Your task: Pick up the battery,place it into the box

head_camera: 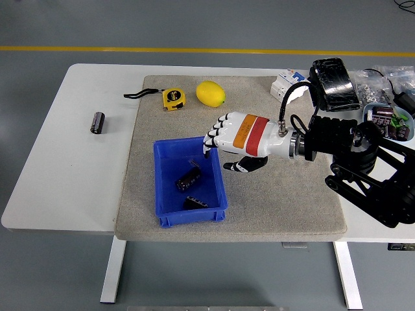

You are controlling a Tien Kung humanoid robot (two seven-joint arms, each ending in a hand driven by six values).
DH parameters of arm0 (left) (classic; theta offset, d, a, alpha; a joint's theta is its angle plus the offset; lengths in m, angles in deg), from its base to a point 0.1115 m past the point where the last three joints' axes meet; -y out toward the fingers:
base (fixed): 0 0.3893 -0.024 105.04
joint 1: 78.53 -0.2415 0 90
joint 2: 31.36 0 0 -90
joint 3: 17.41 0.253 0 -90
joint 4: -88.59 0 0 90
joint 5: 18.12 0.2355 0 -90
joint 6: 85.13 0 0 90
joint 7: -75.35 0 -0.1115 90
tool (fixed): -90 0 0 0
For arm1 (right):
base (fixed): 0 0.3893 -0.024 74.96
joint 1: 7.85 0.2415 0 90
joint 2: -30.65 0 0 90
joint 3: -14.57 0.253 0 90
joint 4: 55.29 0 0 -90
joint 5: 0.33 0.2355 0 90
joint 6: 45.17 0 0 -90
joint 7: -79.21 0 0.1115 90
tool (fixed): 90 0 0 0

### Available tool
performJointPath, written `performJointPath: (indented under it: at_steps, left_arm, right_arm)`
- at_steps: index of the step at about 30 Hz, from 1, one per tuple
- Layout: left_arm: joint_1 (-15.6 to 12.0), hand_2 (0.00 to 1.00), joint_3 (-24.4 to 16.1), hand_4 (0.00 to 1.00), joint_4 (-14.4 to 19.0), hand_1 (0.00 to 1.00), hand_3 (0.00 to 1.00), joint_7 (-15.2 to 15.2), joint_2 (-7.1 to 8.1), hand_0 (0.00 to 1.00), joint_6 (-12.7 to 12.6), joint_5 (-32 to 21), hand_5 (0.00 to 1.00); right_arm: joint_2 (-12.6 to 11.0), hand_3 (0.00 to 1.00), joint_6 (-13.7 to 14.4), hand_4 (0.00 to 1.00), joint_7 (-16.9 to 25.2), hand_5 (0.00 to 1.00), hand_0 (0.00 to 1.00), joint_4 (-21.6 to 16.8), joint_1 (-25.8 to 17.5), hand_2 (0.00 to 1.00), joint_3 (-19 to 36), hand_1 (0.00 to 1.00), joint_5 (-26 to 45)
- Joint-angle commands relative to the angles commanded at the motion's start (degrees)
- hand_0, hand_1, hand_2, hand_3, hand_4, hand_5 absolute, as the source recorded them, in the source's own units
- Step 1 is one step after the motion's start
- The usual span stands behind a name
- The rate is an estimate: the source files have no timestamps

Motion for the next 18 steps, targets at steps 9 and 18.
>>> performJointPath:
  at_steps: [9, 18]
  left_arm:
    - [0.11, 0.629, -0.62, 0.711, -0.01, 0.587, 0.708, -0.07, 0.01, 0.627, 0.13, 0.96, 0.710]
    - [0.22, 0.630, -0.84, 0.711, -0.04, 0.586, 0.708, 0.00, 0.04, 0.627, 0.09, 1.33, 0.709]
  right_arm:
    - [0.46, 0.549, -0.18, 0.617, -1.16, 0.144, 0.644, 0.75, 0.58, 0.667, -1.74, 0.654, 0.00]
    - [1.09, 0.555, -0.12, 0.614, -1.21, 0.151, 0.646, 0.64, 1.27, 0.671, -3.38, 0.647, 0.00]
